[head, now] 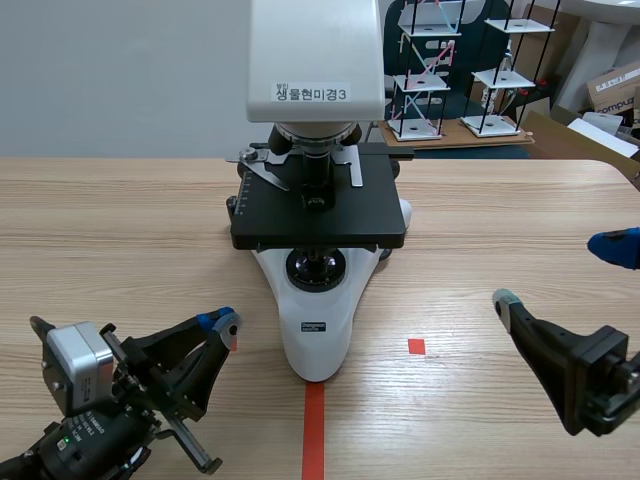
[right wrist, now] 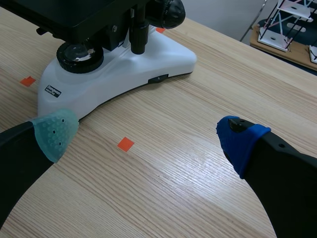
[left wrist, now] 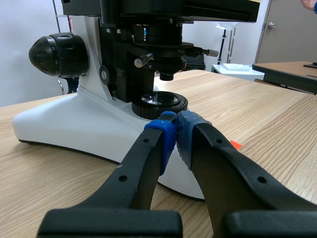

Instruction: Point at the diaphragm

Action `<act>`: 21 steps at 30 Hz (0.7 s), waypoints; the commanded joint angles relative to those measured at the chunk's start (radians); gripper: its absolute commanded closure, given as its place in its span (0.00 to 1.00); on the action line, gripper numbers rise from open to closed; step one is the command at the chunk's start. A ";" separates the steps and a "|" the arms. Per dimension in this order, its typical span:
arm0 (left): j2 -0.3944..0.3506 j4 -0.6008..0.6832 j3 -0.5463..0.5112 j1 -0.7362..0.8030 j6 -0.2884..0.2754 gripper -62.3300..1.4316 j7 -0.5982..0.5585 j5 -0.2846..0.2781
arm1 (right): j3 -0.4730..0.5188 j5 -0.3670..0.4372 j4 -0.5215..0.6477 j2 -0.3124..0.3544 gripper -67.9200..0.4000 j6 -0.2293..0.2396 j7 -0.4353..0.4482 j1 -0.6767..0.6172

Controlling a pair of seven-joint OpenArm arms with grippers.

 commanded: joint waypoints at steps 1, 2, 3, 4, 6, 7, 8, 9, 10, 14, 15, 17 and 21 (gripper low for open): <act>-0.006 0.019 -0.005 -0.005 0.001 0.95 -0.008 -0.003 | -0.005 0.008 0.021 0.003 0.09 0.000 0.011 0.006; -0.006 0.019 -0.005 -0.005 0.001 0.95 -0.005 -0.003 | -0.005 0.008 0.021 0.003 0.09 0.000 0.011 0.006; -0.006 0.019 -0.005 -0.005 0.001 0.95 0.000 -0.003 | -0.005 0.008 0.021 0.003 0.09 0.000 0.011 0.006; -0.006 0.019 -0.005 -0.005 0.001 0.95 0.002 -0.003 | -0.005 0.008 0.021 0.003 0.09 0.000 0.011 0.006; -0.006 0.019 -0.005 -0.005 0.001 0.95 0.002 -0.003 | -0.005 0.008 0.021 0.003 0.09 0.000 0.011 0.006; -0.006 0.019 -0.005 -0.005 0.001 0.95 0.002 -0.003 | -0.005 0.008 0.021 0.003 0.09 0.000 0.011 0.006; -0.006 0.019 -0.005 -0.005 0.001 0.95 0.002 -0.003 | -0.005 0.008 0.021 0.003 0.09 0.000 0.011 0.006; -0.006 0.019 -0.005 -0.005 0.001 0.95 0.002 -0.003 | -0.005 0.008 0.021 0.003 0.09 0.000 0.011 0.006; -0.006 0.019 -0.005 -0.005 0.001 0.95 0.002 -0.003 | -0.005 0.008 0.021 0.003 0.09 0.000 0.011 0.006; -0.006 0.019 -0.005 -0.005 0.001 0.95 0.002 -0.003 | -0.005 0.008 0.021 0.003 0.09 0.000 0.011 0.006; -0.006 0.019 -0.005 -0.005 0.001 0.95 0.002 -0.003 | -0.005 0.008 0.021 0.003 0.09 0.000 0.011 0.006; -0.006 0.019 -0.005 -0.005 0.001 0.95 0.002 -0.003 | -0.005 0.008 0.021 0.003 0.09 0.000 0.011 0.006; -0.006 0.019 -0.005 -0.005 0.001 0.95 0.002 -0.003 | -0.005 0.008 0.021 0.003 0.09 0.000 0.011 0.006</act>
